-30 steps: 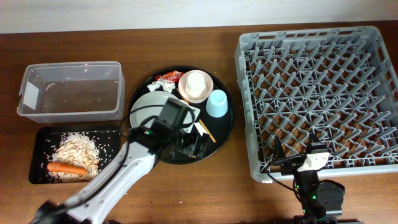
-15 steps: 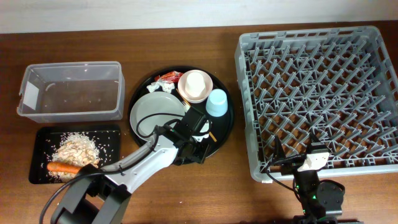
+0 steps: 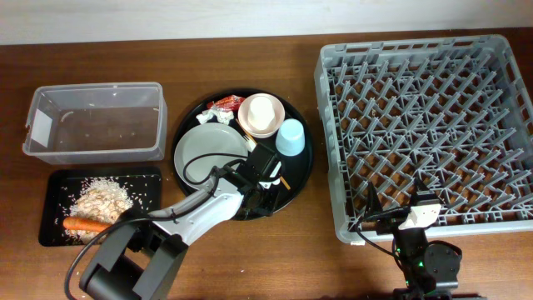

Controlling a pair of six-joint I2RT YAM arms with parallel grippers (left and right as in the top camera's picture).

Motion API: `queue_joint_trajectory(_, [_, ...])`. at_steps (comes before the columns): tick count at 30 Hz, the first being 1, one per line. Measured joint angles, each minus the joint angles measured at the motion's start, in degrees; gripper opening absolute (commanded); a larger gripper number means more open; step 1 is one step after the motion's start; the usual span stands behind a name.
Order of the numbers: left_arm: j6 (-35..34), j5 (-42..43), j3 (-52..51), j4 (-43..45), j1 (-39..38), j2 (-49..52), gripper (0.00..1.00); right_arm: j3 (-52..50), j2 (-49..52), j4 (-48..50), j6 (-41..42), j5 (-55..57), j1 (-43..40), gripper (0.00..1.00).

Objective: Sort waste into correct bins and load items into the dishwasher rack
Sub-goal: 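Grasp the brown food scrap and drop it on the black tray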

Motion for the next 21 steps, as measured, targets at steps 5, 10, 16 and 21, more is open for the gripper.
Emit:
queue_joint_trajectory(5, [0.0,0.0,4.9,-6.7,0.0,0.7,0.13,0.0,0.0,0.0,0.0,0.0,0.0,0.99])
queue_joint_trajectory(10, [0.0,-3.0,18.1,-22.2,1.3,0.7,0.09,0.0,0.0,0.0,0.0,0.0,0.0,0.99])
queue_joint_trajectory(16, [-0.1,-7.1,20.1,-34.9,25.9,-12.3,0.09,0.0,0.0,0.0,0.0,0.0,0.0,0.99])
queue_joint_trajectory(21, [-4.8,-9.0,18.9,-38.2,44.1,-13.0,0.09,0.0,0.0,0.0,0.0,0.0,0.0,0.99])
